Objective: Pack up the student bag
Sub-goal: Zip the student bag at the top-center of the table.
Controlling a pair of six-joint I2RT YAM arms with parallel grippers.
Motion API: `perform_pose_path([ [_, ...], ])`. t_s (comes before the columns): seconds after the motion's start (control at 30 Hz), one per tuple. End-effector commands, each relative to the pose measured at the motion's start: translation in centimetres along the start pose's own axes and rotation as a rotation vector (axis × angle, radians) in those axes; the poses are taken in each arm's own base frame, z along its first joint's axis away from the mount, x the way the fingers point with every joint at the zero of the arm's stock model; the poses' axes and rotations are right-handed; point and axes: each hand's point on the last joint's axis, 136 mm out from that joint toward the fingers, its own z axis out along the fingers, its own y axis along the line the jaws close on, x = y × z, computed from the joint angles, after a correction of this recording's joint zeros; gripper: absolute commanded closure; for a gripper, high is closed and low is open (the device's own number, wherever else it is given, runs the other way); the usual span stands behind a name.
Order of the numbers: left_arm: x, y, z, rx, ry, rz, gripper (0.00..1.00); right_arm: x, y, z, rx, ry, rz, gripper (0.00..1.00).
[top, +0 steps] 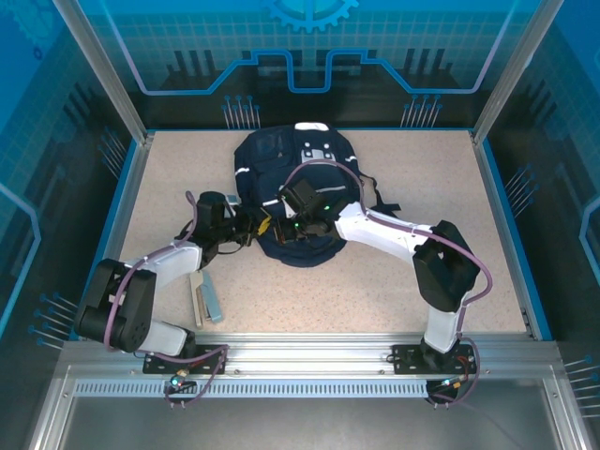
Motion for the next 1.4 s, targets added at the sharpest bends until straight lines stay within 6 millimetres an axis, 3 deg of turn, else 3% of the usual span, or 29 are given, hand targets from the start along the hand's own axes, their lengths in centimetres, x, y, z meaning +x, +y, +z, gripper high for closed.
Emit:
perform_pose_path([
  [0.0,-0.4,0.0,0.2,-0.017,-0.034,0.045,0.95,-0.5,-2.1,-1.5,0.161,-0.058,0.02,1.0],
  [0.07,-0.9,0.5,0.0,-0.045,-0.058,0.061,1.0,0.5,-5.9,-2.7,0.352,-0.076,0.05,1.0],
  [0.2,-2.0,1.1,-0.9,-0.084,-0.092,0.082,1.0,2.1,-12.5,-6.3,0.631,-0.112,0.083,1.0],
  [0.3,-2.7,1.1,-1.5,-0.103,-0.103,0.098,1.0,2.3,-15.8,-8.4,0.676,-0.132,0.124,1.0],
  [0.4,-3.3,1.0,-1.9,-0.126,-0.108,0.12,1.0,1.5,-17.3,-9.1,0.626,-0.137,0.157,1.0],
  [0.5,-4.0,0.9,-2.3,-0.147,-0.119,0.14,1.0,0.0,-15.0,-8.4,0.488,-0.136,0.07,1.0],
  [0.57,-4.6,0.9,-2.8,-0.166,-0.132,0.146,0.98,-0.6,-11.9,-7.5,0.364,-0.123,-0.019,1.0],
  [0.8,-5.9,1.3,-6.2,-0.271,-0.21,0.146,0.49,-0.5,-1.4,-3.8,0.014,-0.055,-0.157,1.0],
  [0.9,-5.5,1.6,-7.6,-0.293,-0.241,0.128,0.39,-1.0,1.7,-2.5,-0.075,-0.049,-0.158,1.0],
  [1.17,-3.2,1.4,-6.8,-0.127,-0.175,-0.001,0.36,-2.1,6.1,-0.5,-0.186,-0.029,-0.177,1.0],
  [1.37,-3.2,1.3,-5.3,-0.099,-0.135,-0.022,0.43,-1.4,6.3,-0.5,-0.177,-0.006,-0.203,1.0],
])
